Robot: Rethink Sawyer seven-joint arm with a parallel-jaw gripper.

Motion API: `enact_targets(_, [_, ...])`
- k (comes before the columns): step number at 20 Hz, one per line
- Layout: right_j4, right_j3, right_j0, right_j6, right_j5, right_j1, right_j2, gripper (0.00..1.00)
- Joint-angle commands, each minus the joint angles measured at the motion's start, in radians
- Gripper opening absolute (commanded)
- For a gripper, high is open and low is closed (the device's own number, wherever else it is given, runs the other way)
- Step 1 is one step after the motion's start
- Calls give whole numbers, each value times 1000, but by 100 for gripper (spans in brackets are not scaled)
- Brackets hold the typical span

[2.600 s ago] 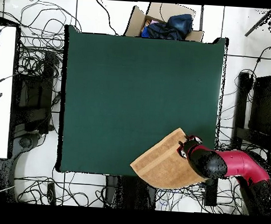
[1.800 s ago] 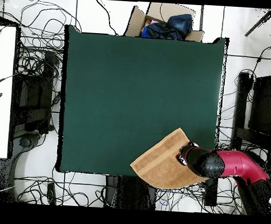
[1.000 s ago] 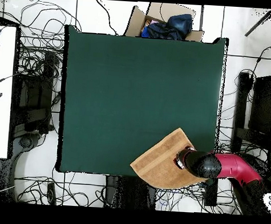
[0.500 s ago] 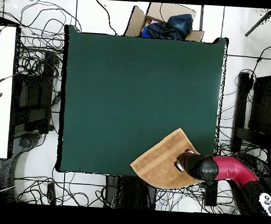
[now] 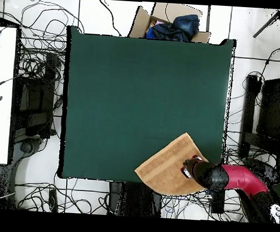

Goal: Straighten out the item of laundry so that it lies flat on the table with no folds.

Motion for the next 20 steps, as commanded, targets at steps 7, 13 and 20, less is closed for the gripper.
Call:
enact_targets(7, [54, -10, -83, -26, -195, 16, 165, 0])
enact_targets(13, [109, 33, -115, -16, -211, 11, 227, 0])
enact_targets(20, [164, 64, -171, -37, -242, 46, 312, 0])
